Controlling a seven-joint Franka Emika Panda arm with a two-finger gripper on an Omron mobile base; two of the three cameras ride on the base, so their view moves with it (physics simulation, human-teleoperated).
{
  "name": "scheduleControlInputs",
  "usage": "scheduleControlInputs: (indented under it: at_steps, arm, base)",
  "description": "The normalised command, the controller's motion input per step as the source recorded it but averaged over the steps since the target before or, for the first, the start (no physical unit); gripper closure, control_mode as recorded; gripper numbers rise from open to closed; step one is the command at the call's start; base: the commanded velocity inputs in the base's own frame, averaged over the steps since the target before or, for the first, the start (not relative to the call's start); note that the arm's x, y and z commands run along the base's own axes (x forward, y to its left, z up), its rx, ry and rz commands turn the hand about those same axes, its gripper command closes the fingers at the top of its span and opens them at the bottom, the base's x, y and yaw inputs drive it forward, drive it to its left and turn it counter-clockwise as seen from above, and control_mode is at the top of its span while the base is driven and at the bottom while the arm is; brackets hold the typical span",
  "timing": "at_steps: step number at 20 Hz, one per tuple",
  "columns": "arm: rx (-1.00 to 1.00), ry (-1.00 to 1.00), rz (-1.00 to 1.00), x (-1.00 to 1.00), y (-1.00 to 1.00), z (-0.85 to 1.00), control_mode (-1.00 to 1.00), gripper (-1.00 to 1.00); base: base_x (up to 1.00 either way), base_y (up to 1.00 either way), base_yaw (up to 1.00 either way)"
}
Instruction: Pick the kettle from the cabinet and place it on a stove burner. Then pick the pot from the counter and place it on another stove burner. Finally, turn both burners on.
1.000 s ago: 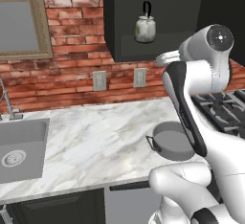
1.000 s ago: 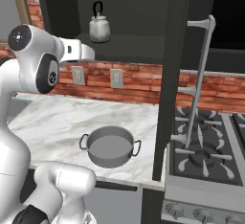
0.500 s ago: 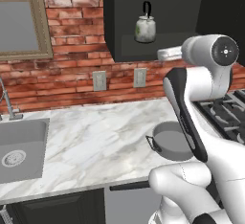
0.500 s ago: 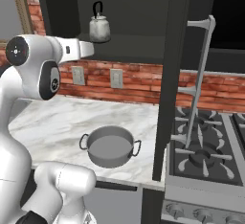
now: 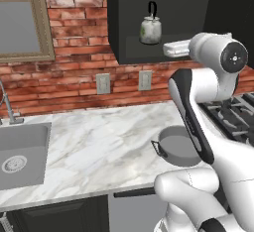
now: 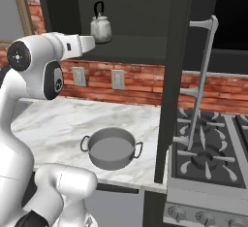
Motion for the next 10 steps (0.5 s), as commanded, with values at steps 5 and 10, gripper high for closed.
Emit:
scheduleControlInputs:
  at_steps: [5,10]
  arm:
    - [0.01,-0.08,0.02,0.08,0.02,0.22,-1.0,-1.0]
    - [0.0,-0.01,0.0,0.19,0.01,0.0,-1.0,-1.0]
  base:
    - [0.0,0.0,0.0]
    - [0.0,0.0,0.0]
